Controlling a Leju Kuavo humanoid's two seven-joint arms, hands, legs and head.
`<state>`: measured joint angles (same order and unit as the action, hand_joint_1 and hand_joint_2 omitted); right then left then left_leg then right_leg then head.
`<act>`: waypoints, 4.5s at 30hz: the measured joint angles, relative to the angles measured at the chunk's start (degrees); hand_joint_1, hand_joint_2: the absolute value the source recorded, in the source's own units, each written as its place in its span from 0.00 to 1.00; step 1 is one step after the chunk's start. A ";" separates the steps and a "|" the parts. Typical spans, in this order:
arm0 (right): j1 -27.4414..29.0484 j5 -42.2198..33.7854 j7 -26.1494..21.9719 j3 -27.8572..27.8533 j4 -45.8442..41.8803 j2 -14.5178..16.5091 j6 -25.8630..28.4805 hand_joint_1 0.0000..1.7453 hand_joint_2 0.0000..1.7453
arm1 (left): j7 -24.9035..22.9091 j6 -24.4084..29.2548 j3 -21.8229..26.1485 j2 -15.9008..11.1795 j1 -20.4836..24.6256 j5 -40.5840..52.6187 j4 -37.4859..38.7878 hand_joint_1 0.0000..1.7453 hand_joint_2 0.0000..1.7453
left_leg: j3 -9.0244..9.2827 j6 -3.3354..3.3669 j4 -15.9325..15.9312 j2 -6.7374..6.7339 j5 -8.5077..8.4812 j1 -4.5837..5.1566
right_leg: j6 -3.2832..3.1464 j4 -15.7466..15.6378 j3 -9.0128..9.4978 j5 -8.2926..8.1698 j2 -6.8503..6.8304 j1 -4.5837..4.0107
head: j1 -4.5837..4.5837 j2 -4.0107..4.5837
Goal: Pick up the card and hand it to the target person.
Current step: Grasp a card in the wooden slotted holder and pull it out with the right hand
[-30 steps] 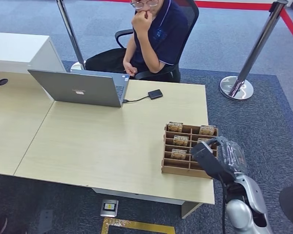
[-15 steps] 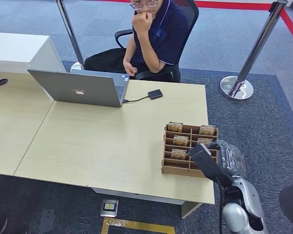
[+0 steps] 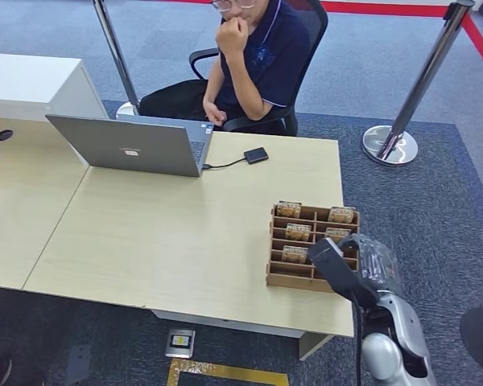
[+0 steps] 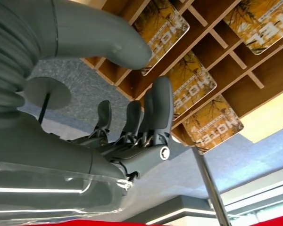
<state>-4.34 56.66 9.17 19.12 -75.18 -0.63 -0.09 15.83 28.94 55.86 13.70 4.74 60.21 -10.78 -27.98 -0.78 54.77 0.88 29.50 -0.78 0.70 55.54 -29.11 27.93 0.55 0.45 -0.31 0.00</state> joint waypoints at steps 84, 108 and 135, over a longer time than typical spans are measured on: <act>-2.92 3.91 2.10 -0.31 8.10 3.95 0.78 0.48 1.00 | -0.33 -0.48 -0.56 0.02 0.00 1.65 0.15 0.00 0.00 | 0.04 -0.03 0.00 -0.01 -0.03 -0.01 | -0.01 0.01 0.02 -0.01 0.00 0.00 | 0.00 0.00; -3.32 4.53 2.13 -0.26 9.53 4.55 1.44 0.57 1.00 | 0.04 -0.31 -0.50 0.02 0.00 0.82 0.15 0.00 0.00 | 0.06 -0.04 0.00 -0.01 -0.03 -0.01 | -0.01 0.01 0.03 -0.01 0.00 -0.01 | 0.00 0.00; -3.63 4.27 0.92 -0.04 11.86 4.52 1.54 0.75 1.00 | 0.03 -0.15 -0.44 0.00 -0.01 0.80 0.15 0.00 0.00 | 0.05 -0.04 0.00 0.00 -0.03 -0.01 | -0.01 0.01 0.03 -0.01 0.00 -0.01 | 0.01 0.00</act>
<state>-7.97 60.94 10.09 19.08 -63.32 3.89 1.45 15.86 28.79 55.42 13.70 4.74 61.01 -10.62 -27.94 -0.82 54.77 0.88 29.47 -0.79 0.69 55.55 -29.08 27.92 0.55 0.44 -0.30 0.00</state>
